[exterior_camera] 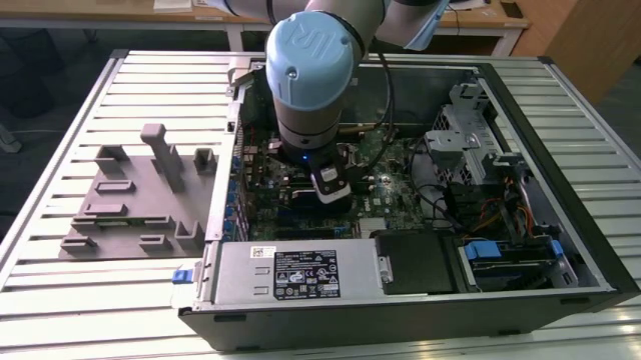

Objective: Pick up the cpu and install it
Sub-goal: 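Install the second cpu locking lever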

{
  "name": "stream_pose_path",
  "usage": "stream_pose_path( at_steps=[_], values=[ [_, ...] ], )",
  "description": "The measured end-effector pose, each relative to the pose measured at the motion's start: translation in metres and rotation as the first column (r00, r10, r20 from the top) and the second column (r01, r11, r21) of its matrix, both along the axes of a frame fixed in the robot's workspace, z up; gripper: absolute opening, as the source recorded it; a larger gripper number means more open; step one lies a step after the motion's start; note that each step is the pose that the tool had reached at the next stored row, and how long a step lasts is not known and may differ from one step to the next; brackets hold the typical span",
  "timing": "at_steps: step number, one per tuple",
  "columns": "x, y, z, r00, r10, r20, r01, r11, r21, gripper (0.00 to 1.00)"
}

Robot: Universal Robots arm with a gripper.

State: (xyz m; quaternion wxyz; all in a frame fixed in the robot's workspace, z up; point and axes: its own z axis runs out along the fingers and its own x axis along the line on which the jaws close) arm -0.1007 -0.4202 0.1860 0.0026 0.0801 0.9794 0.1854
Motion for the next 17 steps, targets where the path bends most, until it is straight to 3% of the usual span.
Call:
stream_pose_path(
  at_steps=[5, 11, 14, 17],
  values=[
    [0.000, 0.0001, 0.0044, 1.0000, 0.000, 0.0002, 0.000, 1.0000, 0.0004, 0.11],
    [0.000, 0.0003, 0.0182, 1.0000, -0.002, 0.0001, 0.002, 1.0000, -0.0041, 0.11],
    [0.000, 0.0009, 0.0256, 1.0000, -0.003, 0.0003, 0.003, 0.9999, -0.0151, 0.11],
    [0.000, 0.0018, 0.0310, 1.0000, -0.005, 0.0003, 0.005, 0.9993, -0.0370, 0.11]
  ],
)
